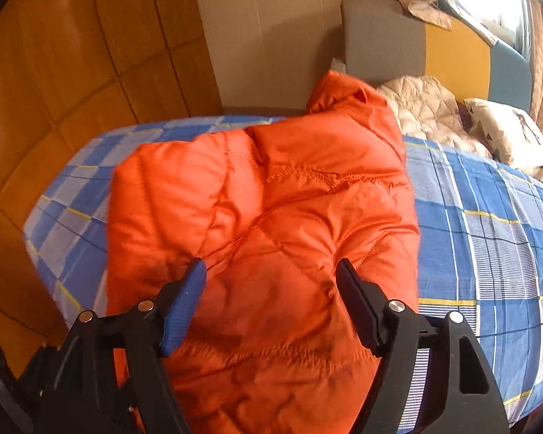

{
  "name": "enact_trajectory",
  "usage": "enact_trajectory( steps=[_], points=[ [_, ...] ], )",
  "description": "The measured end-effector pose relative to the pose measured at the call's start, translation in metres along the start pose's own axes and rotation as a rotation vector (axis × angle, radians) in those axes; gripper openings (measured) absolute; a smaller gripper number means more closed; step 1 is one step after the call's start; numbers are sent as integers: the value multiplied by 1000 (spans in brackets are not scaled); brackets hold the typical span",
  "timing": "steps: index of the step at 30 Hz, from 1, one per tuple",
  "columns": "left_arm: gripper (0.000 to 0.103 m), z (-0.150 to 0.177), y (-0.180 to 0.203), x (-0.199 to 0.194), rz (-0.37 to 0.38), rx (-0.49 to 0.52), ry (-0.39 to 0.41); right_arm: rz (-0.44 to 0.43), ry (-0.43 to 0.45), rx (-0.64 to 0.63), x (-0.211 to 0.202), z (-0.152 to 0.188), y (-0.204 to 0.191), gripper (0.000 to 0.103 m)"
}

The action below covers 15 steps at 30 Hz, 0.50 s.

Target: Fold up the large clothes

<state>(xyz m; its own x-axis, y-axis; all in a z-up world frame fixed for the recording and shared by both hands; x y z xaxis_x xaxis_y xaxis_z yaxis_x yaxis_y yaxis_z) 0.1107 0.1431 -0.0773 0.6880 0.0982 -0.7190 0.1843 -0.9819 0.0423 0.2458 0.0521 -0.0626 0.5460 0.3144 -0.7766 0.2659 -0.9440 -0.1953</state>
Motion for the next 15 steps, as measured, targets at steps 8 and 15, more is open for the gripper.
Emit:
enact_trajectory(
  steps=[8, 15],
  points=[
    [95, -9, -13, -24, 34, -29, 68, -85, 15, 103, -27, 10, 40, 89],
    [101, -20, -33, -38, 141, -105, 127, -263, -6, 269, -24, 23, 105, 100]
  ],
)
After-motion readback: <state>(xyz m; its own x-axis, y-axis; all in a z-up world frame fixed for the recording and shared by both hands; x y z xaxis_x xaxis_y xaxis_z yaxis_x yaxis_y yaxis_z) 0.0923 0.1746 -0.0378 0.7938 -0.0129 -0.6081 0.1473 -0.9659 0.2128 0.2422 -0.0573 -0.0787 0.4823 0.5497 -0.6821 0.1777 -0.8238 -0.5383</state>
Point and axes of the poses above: each gripper's, at about its wrist camera, not at the fingertips, and x roughly the way its jaws point, y to its right, z to its underside, the point moved 3 cm from there along x, roughly the way its jaws point, and after that the axes turned 2 degrees about x, right-handed, at the moved point
